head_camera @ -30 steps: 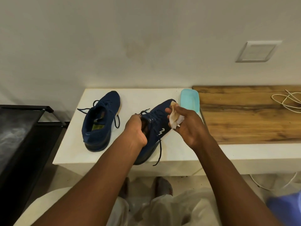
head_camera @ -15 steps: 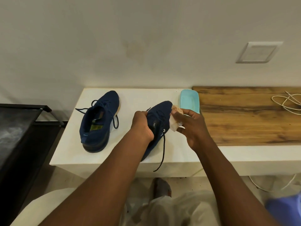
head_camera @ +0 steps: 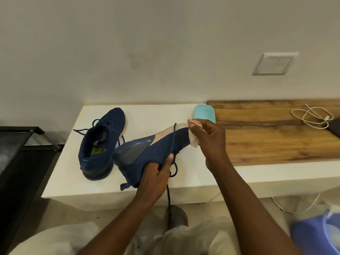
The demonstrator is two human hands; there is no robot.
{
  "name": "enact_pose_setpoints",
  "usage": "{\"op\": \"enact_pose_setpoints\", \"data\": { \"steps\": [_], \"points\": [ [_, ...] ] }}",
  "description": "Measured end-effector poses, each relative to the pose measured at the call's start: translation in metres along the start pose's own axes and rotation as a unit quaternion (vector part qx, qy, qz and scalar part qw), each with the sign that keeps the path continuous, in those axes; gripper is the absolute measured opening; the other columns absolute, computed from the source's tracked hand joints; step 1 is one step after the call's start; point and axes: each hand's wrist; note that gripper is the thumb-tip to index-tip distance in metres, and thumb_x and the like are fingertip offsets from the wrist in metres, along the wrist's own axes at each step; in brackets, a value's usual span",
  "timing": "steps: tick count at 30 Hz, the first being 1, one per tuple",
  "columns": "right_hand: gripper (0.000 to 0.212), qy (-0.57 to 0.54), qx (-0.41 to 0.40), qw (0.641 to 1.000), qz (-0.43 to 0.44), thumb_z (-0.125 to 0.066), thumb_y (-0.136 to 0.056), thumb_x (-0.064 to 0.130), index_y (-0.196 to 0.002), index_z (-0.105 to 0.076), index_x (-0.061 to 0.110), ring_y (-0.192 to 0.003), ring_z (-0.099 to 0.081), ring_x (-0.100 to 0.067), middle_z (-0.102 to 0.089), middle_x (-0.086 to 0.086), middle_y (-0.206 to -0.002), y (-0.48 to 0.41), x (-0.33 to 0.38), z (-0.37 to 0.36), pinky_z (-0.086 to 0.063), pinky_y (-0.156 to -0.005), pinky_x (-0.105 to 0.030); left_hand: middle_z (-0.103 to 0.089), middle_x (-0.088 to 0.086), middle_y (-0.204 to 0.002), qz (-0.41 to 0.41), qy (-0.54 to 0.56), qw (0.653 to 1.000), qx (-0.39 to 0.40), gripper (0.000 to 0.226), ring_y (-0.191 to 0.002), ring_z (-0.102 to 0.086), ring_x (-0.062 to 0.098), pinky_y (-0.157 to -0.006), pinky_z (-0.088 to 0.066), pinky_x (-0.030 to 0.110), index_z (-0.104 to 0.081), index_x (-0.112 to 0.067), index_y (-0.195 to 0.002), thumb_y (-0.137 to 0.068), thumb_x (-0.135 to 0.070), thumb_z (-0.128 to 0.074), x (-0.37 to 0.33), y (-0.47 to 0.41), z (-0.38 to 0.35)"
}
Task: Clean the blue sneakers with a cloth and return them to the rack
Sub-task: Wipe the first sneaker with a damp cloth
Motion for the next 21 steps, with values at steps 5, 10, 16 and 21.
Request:
{"op": "enact_pose_setpoints", "data": {
  "steps": [5,10,16,21],
  "points": [
    [0.015,0.110,-0.019,0.993,0.033,-0.074,-0.085,0.032,-0.082,-0.062,0.039,-0.091,-0.061,-0.003,-0.059,0.025,-0.085,-0.003,-0.004,-0.002,-0.051,-0.077,-0.012,-0.071,-0.009,-0.083,0.005,-0.010,1.000,0.025,0.041,-0.084,-0.066,-0.001,-0.088,-0.057,0.036,-0.072,-0.024,-0.096,-0.087,-0.062,-0.058,0.017,0.007,0.004],
    [0.017,0.236,-0.016,0.969,0.076,-0.070,-0.090,0.020,-0.106,-0.066,0.025,-0.088,-0.058,-0.005,-0.058,0.019,-0.093,-0.009,-0.011,-0.005,-0.046,-0.091,-0.015,-0.070,-0.018,-0.095,0.024,0.039,0.999,0.019,0.046,-0.100,-0.066,0.006,-0.094,-0.053,0.027,-0.071,-0.030,-0.104,-0.083,-0.070,-0.062,0.020,0.006,0.005],
    [0.020,0.353,-0.008,0.930,0.100,-0.065,-0.094,0.023,-0.114,-0.068,0.021,-0.087,-0.053,-0.004,-0.061,0.012,-0.099,-0.015,-0.011,-0.018,-0.030,-0.070,0.002,-0.056,-0.004,-0.127,0.205,0.278,0.937,-0.049,0.050,-0.108,-0.051,0.012,-0.101,-0.037,0.029,-0.053,-0.021,-0.136,-0.097,-0.053,-0.054,-0.009,0.005,-0.001],
    [0.018,0.389,0.005,0.914,0.112,-0.062,-0.095,0.024,-0.112,-0.069,0.020,-0.091,-0.060,-0.010,-0.069,0.004,-0.105,-0.015,-0.012,-0.026,-0.036,-0.075,-0.007,-0.065,0.006,-0.130,0.305,0.359,0.880,-0.053,0.058,-0.117,-0.061,0.026,-0.105,-0.046,0.040,-0.064,-0.009,-0.126,-0.088,-0.053,-0.069,-0.007,-0.004,0.002]
  ]
}}
Point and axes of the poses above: each hand's wrist, its own y-axis away from the middle knuckle, its own z-axis out of the back of the hand, x = y × z
